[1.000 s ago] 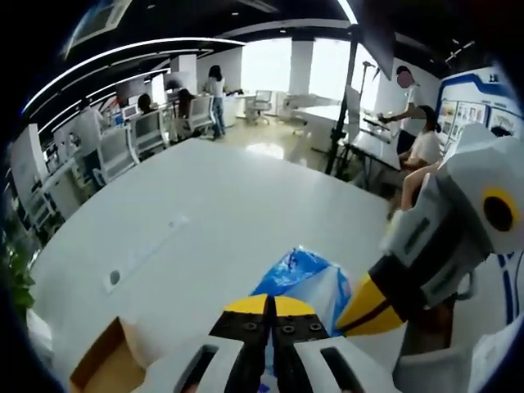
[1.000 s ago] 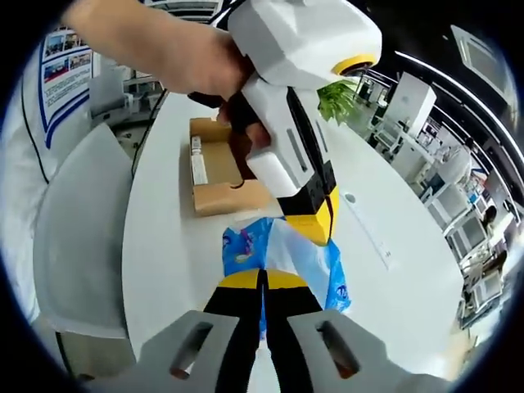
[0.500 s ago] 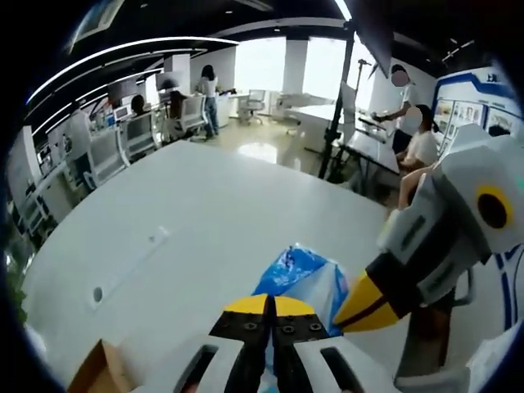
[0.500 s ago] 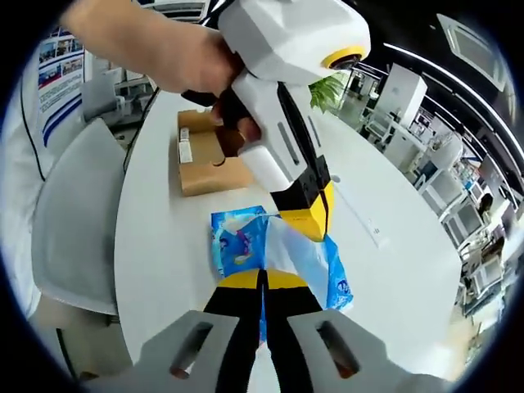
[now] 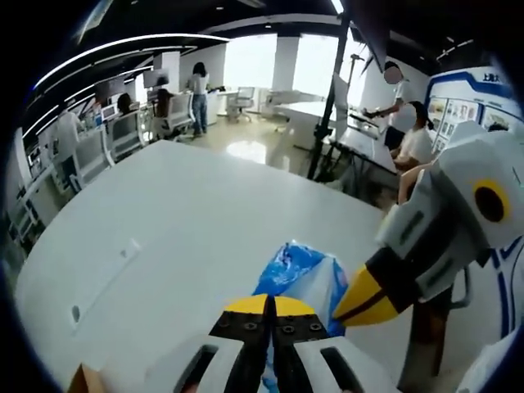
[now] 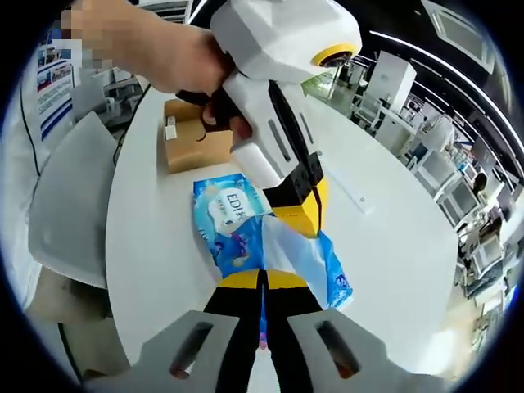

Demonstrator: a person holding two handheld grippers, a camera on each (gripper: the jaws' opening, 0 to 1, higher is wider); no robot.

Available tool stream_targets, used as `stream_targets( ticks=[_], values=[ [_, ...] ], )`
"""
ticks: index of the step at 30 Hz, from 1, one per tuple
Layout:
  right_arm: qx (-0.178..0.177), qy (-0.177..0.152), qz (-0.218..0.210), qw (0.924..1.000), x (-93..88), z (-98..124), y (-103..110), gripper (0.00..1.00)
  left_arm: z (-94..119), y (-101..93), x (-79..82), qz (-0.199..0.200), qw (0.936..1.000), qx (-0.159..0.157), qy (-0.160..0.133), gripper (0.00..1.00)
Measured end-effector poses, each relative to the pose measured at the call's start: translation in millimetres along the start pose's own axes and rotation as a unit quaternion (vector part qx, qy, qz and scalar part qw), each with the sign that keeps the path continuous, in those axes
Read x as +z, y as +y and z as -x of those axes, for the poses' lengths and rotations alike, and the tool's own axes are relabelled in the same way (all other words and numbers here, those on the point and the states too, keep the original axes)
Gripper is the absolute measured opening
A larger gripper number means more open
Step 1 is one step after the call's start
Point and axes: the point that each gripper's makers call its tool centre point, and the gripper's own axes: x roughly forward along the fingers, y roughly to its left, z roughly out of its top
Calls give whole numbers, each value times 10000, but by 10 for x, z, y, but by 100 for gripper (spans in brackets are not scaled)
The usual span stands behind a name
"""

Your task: Operate the shoe box by opening the lid, removing the specified soft item, and placing it in the target area until the item is outside and the box remains undamaged.

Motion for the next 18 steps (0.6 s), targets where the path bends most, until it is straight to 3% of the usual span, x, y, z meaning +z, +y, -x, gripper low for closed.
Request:
stream_targets(
  ticks=[10, 18],
  values=[
    [-103, 116, -211, 9997, -309, 49, -94, 0, -278, -111, 63, -51, 9998, -180, 60, 0],
    [-143, 215, -407, 9988, -537, 30, -144, 0, -517, -174, -15, -35, 9994, -282, 179, 0]
  ],
)
